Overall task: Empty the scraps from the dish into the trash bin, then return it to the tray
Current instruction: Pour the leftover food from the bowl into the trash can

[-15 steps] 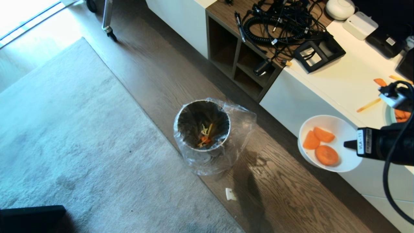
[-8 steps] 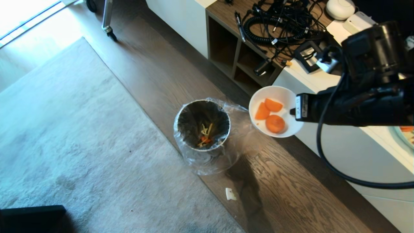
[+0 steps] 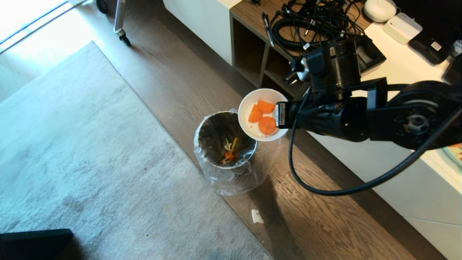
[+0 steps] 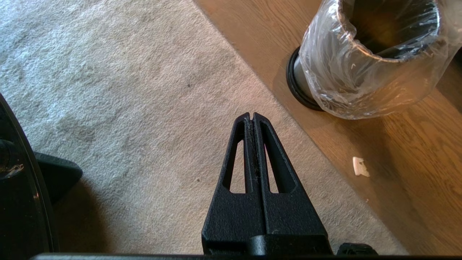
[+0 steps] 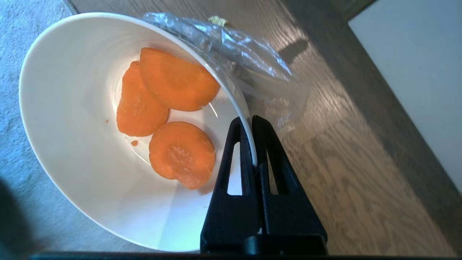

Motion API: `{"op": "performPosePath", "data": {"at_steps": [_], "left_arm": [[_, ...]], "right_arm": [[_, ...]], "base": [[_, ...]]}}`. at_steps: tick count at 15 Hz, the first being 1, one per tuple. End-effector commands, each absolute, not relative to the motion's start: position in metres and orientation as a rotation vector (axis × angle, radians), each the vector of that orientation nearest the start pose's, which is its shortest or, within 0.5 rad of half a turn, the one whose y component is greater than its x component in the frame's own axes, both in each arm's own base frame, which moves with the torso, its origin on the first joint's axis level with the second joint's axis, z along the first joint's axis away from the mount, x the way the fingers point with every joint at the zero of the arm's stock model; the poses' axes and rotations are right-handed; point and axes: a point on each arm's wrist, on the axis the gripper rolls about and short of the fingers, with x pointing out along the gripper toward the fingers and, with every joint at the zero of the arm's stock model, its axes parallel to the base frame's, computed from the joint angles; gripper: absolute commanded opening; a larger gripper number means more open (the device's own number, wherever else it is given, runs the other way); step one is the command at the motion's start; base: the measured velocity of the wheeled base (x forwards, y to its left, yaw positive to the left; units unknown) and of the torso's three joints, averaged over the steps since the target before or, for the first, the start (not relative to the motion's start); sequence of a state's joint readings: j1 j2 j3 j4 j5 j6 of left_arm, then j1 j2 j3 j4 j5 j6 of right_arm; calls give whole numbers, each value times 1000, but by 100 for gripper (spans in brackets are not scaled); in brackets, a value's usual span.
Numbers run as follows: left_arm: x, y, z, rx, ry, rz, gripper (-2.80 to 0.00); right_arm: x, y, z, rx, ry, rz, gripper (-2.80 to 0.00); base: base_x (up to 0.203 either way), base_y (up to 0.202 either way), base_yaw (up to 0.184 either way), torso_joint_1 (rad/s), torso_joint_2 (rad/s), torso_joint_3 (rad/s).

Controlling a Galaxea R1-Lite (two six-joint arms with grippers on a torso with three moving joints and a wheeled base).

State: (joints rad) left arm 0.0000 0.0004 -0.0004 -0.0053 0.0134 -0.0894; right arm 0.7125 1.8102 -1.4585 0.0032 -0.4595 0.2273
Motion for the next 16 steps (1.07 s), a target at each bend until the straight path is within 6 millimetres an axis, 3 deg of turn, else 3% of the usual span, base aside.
{"op": "performPosePath", "data": {"at_steps": [1, 8, 16], "left_arm": [[-23, 0, 76, -91, -7, 14, -280], [-23, 0, 76, -91, -7, 14, -280], [-23, 0, 76, -91, -7, 14, -280]], "right_arm": [[289, 237, 257, -42, 261, 232, -280], [305, 252, 261, -317, -34, 252, -280], [286, 260, 247, -516, -274, 236, -280]], "base": [[0, 0, 0, 0, 0, 0], [0, 0, 0, 0, 0, 0], [0, 0, 0, 0, 0, 0]]}}
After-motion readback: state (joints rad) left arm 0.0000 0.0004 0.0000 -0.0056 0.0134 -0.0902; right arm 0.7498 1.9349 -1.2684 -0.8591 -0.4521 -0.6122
